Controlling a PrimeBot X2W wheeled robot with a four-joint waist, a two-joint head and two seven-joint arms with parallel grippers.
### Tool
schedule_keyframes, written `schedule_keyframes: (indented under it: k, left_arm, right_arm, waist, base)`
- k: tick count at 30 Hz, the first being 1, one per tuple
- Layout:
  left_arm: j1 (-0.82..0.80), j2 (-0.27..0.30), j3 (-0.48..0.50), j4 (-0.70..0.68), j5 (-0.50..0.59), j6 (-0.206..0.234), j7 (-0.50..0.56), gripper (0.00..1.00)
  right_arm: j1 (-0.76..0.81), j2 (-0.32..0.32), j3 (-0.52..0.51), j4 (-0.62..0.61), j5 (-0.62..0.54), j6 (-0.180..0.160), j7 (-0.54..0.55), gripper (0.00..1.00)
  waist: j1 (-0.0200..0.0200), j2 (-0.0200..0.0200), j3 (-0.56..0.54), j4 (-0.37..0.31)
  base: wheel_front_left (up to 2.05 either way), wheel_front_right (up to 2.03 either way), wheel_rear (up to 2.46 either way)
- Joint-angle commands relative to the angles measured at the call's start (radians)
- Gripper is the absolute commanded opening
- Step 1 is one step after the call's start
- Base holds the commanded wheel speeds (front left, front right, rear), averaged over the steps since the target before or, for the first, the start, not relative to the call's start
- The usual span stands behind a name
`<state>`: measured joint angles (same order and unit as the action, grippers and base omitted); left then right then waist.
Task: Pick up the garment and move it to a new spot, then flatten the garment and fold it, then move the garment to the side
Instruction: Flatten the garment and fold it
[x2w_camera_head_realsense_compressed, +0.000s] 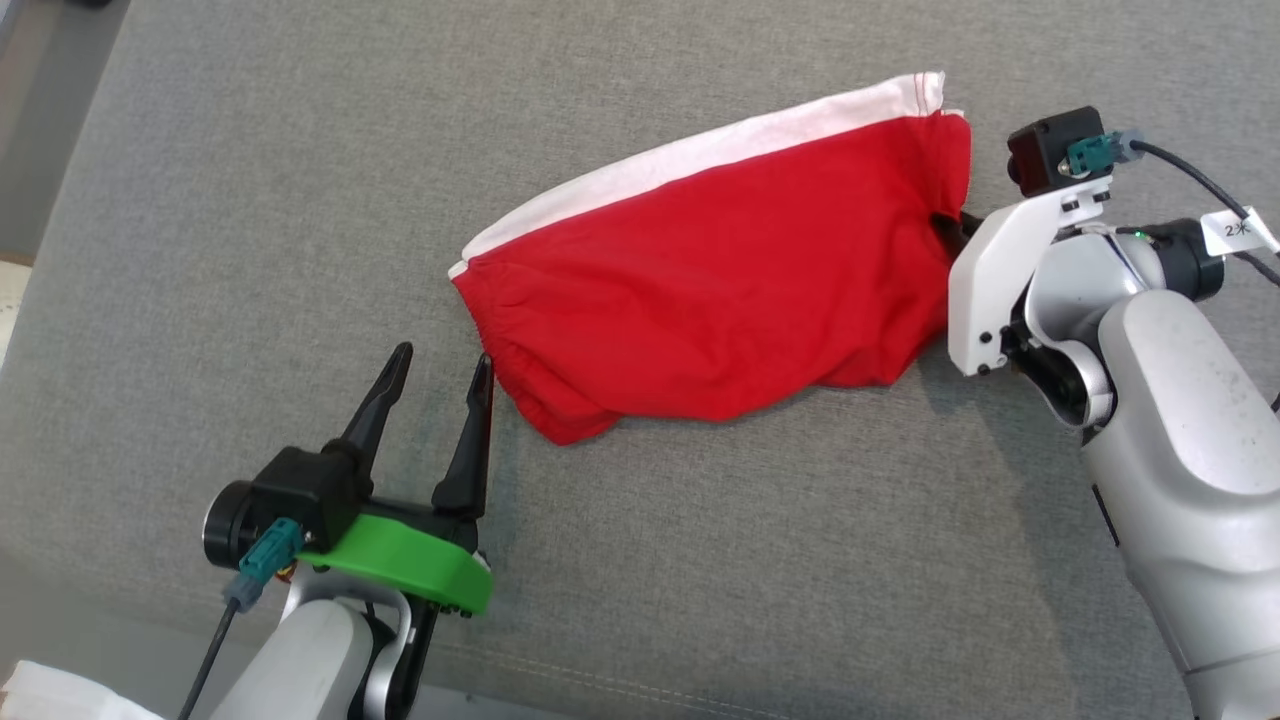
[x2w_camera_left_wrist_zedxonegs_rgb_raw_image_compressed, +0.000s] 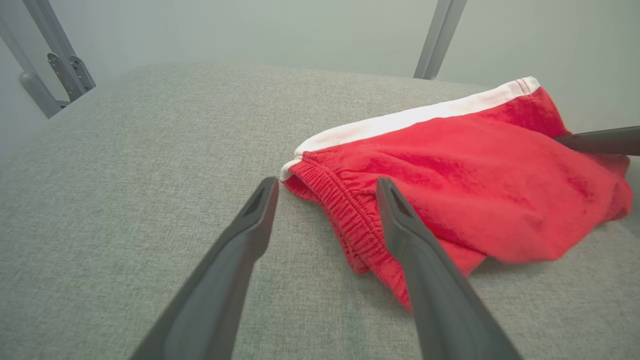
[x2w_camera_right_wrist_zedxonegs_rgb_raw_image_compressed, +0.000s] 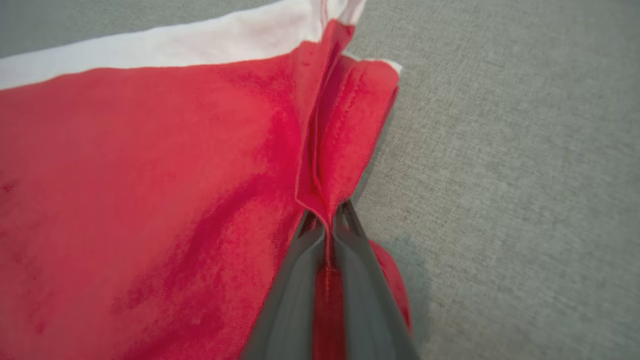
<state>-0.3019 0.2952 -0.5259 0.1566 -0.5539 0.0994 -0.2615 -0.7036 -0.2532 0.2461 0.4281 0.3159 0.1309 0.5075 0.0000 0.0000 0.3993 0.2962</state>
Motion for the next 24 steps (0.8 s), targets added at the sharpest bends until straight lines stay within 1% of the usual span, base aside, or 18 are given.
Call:
schedule_keyframes:
  k: [1, 5, 9, 10, 14, 19, 22, 24]
  left_arm:
    - [0.031, 0.001, 0.015, 0.001, 0.013, -0.004, -0.004, 1.00]
    - [0.094, 0.003, 0.051, -0.009, 0.031, -0.009, -0.003, 1.00]
    - [0.145, 0.009, 0.075, -0.021, 0.056, -0.008, -0.004, 1.00]
    - [0.145, 0.009, 0.075, -0.021, 0.056, -0.008, -0.004, 1.00]
    - [0.190, 0.003, 0.096, -0.035, 0.088, -0.016, -0.004, 1.00]
    - [0.230, -0.017, 0.112, -0.039, 0.107, -0.032, -0.004, 1.00]
    - [0.251, -0.027, 0.118, -0.041, 0.120, -0.042, -0.004, 1.00]
    - [0.264, -0.034, 0.124, -0.045, 0.128, -0.047, -0.004, 1.00]
  right_arm:
    - [0.038, 0.003, -0.016, -0.011, 0.024, -0.001, -0.004, 0.00]
    - [0.107, 0.010, -0.051, -0.050, 0.075, -0.001, -0.005, 0.00]
    - [0.184, -0.002, -0.104, -0.082, 0.116, -0.001, -0.007, 0.00]
    - [0.184, -0.002, -0.104, -0.082, 0.116, -0.001, -0.007, 0.00]
    - [0.249, -0.006, -0.177, -0.098, 0.140, -0.001, -0.012, 0.00]
    - [0.287, -0.012, -0.281, -0.119, 0.111, -0.001, -0.035, 0.00]
    - [0.296, 0.029, -0.321, -0.182, 0.097, 0.000, -0.019, 0.00]
    - [0.300, 0.054, -0.318, -0.246, 0.088, 0.000, 0.006, 0.00]
  waist:
    - [0.0000, 0.0000, -0.070, -0.074]
    - [0.0000, 0.0000, -0.117, -0.129]
    - [0.0000, 0.0000, -0.151, -0.165]
    - [0.0000, 0.0000, -0.151, -0.165]
    - [0.0000, 0.0000, -0.173, -0.179]
    - [0.0000, 0.0000, -0.203, -0.174]
    - [0.0000, 0.0000, -0.223, -0.167]
    - [0.0000, 0.0000, -0.230, -0.164]
  base:
    - [0.00, 0.00, 0.00]
    - [0.00, 0.00, 0.00]
    - [0.00, 0.00, 0.00]
    - [0.00, 0.00, 0.00]
    - [0.00, 0.00, 0.00]
    - [0.00, 0.00, 0.00]
    - [0.00, 0.00, 0.00]
    - [0.00, 0.00, 0.00]
